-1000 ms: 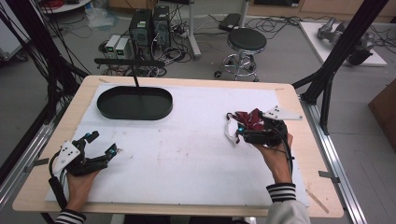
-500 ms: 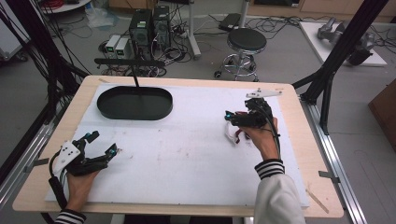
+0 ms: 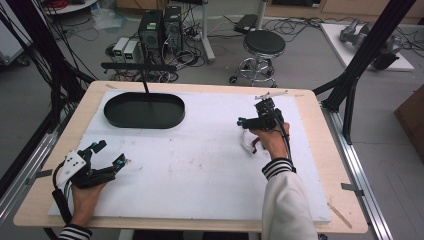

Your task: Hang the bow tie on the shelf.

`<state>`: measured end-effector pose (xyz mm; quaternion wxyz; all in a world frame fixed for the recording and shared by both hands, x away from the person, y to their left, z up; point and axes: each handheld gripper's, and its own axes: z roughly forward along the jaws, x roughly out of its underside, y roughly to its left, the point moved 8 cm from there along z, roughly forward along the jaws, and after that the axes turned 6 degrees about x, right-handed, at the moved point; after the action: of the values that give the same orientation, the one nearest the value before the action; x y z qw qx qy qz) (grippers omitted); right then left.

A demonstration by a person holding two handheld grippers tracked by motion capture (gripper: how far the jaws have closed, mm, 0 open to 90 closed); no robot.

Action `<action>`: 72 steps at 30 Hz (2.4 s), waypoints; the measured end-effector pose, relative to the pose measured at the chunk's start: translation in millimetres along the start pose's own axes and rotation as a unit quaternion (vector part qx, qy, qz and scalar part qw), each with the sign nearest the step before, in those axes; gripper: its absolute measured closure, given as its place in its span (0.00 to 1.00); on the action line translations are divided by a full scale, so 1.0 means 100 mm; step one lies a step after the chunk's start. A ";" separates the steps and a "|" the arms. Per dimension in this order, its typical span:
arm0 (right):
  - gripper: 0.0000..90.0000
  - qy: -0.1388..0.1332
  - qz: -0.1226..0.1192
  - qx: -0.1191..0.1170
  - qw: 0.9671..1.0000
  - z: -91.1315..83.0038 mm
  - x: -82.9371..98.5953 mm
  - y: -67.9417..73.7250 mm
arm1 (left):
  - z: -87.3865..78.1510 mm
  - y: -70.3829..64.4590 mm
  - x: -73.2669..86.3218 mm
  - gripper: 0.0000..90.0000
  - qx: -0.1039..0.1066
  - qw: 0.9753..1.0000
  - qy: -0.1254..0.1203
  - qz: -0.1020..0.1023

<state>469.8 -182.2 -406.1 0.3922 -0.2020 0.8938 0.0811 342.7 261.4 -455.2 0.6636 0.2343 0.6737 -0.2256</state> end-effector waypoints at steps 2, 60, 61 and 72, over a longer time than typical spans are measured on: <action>0.19 0.017 0.005 0.000 1.000 0.06 0.04 -0.01 | 0.00 0.00 0.00 0.17 -0.001 1.000 0.000 0.000; 0.95 0.236 0.016 0.046 0.971 0.61 0.54 0.11 | 0.00 0.00 0.00 0.17 -0.001 1.000 -0.002 0.003; 0.95 0.236 0.016 0.046 0.971 0.61 0.54 0.11 | 0.00 0.00 0.00 0.17 -0.002 1.000 -0.002 0.003; 0.97 0.213 0.000 0.049 0.976 0.58 0.48 0.14 | -0.01 -0.01 0.00 0.17 -0.001 1.000 -0.003 0.004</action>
<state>473.8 -166.3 -480.8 0.2018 -0.1948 0.9598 -0.0077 341.8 261.5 -454.9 0.6663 0.2355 0.6713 -0.2234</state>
